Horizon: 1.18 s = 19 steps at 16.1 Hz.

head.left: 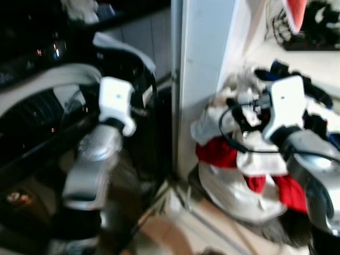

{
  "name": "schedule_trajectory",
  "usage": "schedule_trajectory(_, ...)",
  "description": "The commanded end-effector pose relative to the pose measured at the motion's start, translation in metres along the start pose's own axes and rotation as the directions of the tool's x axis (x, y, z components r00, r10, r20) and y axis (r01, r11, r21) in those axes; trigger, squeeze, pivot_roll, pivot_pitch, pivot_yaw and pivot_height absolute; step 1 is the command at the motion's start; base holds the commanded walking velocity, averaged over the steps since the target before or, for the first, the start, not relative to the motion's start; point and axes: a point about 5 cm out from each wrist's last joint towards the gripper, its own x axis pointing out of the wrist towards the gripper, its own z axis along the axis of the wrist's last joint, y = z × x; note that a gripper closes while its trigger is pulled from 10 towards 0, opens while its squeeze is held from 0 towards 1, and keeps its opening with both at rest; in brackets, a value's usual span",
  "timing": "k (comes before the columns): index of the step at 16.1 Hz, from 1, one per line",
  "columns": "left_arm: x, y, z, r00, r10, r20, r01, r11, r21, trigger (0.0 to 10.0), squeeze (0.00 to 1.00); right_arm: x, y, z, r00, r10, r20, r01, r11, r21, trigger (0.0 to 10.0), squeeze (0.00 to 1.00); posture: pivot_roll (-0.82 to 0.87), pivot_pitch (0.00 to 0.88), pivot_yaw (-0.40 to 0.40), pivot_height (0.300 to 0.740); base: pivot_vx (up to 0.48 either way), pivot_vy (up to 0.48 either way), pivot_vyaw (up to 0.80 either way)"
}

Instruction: Clothes washing

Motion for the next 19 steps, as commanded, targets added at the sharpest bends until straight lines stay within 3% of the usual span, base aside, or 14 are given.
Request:
schedule_trajectory(1, -0.001, 0.006, 0.004, 1.0, 0.014, 0.01, -0.014, 1.0, 0.016, 10.0, 0.0, -0.001, -0.002, 0.008, 0.999, -0.008, 0.035, 0.008, 1.0, 0.0, 10.0, 0.0, -0.02, 0.0, 0.039, 0.74, 0.319, 0.0, 0.0)
schedule_trajectory(4, 0.0, 0.008, 0.004, 0.999, 0.036, 0.01, -0.036, 0.999, 0.007, 10.0, 0.0, -0.003, -0.005, 0.01, 0.999, 0.002, 0.039, -0.002, 1.0, -0.002, 10.0, 0.0, -0.02, 0.0, 0.041, 0.74, 0.28, 0.0, 0.0)
schedule_trajectory(10, 0.001, 0.007, 0.006, 0.999, 0.045, 0.023, -0.044, 0.999, -0.024, 10.0, 0.0, -0.001, -0.021, 0.012, 1.0, 0.005, 0.009, -0.005, 1.0, 0.026, 10.0, 0.0, -0.01, 0.0, 0.02, 0.74, 0.0, 0.0, 0.0)
schedule_trajectory(12, 0.001, 0.007, 0.006, 0.999, 0.021, 0.031, -0.021, 1.0, -0.009, 10.0, 0.0, 0.001, -0.028, 0.011, 0.999, 0.037, -0.012, -0.038, 0.999, -0.012, 10.0, 0.0, -0.01, 0.0, 0.019, 0.74, 0.0, 0.0, 0.0)
schedule_trajectory(13, -0.001, 0.002, 0.008, 0.997, -0.06, 0.043, 0.059, 0.998, 0.024, 10.0, 0.0, 0.001, -0.043, 0.012, 0.995, 0.088, -0.04, -0.089, 0.996, -0.029, 10.0, 1.0, -0.01, 0.0, 0.011, 0.74, 0.0, 0.0, 0.0)
schedule_trajectory(15, -0.008, -0.006, 0.009, 0.978, -0.204, 0.048, 0.203, 0.979, 0.035, 10.0, 0.0, -0.004, -0.079, 0.014, 0.987, 0.12, -0.105, -0.128, 0.989, -0.078, 10.0, 1.0, -0.01, 0.0, 0.006, 0.74, 0.0, 0.0, 0.0)
schedule_trajectory(17, -0.012, -0.015, 0.009, 0.949, -0.312, 0.038, 0.312, 0.95, 0.01, 10.0, 0.0, -0.016, -0.103, 0.014, 0.964, 0.173, -0.202, -0.197, 0.975, -0.105, 10.0, 1.0, -0.01, 0.0, 0.009, 0.74, 0.0, 0.0, 0.0)
schedule_trajectory(19, -0.015, -0.02, 0.01, 0.923, -0.384, 0.035, 0.385, 0.922, -0.028, 10.0, 0.0, -0.023, -0.113, 0.011, 0.941, 0.207, -0.267, -0.243, 0.964, -0.11, 10.0, 1.0, -0.01, 0.0, 0.009, 0.74, 0.0, 0.0, 0.0)
